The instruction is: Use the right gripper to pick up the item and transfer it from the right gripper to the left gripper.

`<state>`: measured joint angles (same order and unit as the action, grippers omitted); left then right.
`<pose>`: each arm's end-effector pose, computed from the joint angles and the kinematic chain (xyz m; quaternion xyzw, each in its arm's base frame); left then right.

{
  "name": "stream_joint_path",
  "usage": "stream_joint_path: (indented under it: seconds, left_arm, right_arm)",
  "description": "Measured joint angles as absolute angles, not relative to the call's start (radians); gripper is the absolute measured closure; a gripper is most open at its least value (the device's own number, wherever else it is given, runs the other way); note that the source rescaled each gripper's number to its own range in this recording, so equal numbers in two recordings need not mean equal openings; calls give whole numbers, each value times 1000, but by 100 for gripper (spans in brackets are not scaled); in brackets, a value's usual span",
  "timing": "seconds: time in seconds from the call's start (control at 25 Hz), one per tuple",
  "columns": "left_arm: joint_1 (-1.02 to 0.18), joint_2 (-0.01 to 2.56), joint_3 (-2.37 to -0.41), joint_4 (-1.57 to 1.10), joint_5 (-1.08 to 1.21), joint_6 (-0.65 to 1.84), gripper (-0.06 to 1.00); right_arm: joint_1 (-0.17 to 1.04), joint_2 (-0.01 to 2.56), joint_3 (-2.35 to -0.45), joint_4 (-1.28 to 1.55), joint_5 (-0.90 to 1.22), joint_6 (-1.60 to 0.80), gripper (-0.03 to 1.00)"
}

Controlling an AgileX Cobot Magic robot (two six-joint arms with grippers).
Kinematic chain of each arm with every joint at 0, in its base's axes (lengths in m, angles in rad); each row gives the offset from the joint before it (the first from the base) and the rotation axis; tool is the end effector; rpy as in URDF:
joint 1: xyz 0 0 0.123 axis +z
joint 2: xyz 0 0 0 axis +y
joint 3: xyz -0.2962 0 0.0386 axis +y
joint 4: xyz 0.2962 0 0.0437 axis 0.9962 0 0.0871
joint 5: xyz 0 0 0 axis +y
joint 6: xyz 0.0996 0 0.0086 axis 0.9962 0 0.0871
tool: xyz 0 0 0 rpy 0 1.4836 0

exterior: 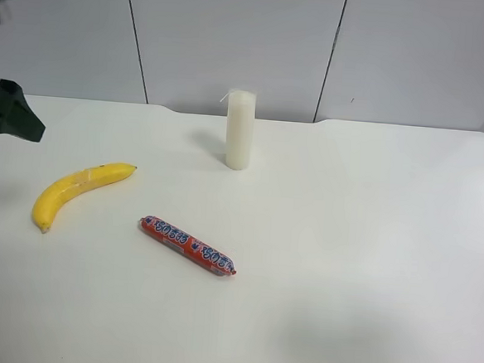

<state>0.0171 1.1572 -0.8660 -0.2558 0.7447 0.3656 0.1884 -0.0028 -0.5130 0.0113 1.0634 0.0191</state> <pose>0.2714 -0.0125 0.2874 0.1018 0.9408 -0.0512 0.3191 0.0286 0.0065 0.3004 -0.0721 0.8467 0.0602 0.5237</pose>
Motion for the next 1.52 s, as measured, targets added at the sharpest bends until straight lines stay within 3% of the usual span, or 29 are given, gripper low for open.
stream_joint_path:
  seconds: [0.6,0.88,1.2,1.52]
  left_arm:
    - [17,620,-850,-252,1094,257,-6]
    - [17,459,-722,-251,1190,252,-6]
    - [17,262,-560,-226,1189,250,-6]
    - [17,78,-549,-132,1161,141,-6]
  right_arm:
    - [188,-3,-513,11,1063,19,-3]
    - [188,-3,-513,11,1063,19,-3]
    - [188,-3,-513,11,1063,19,-3]
    - [188,-3,-513,11,1063,19,-3]
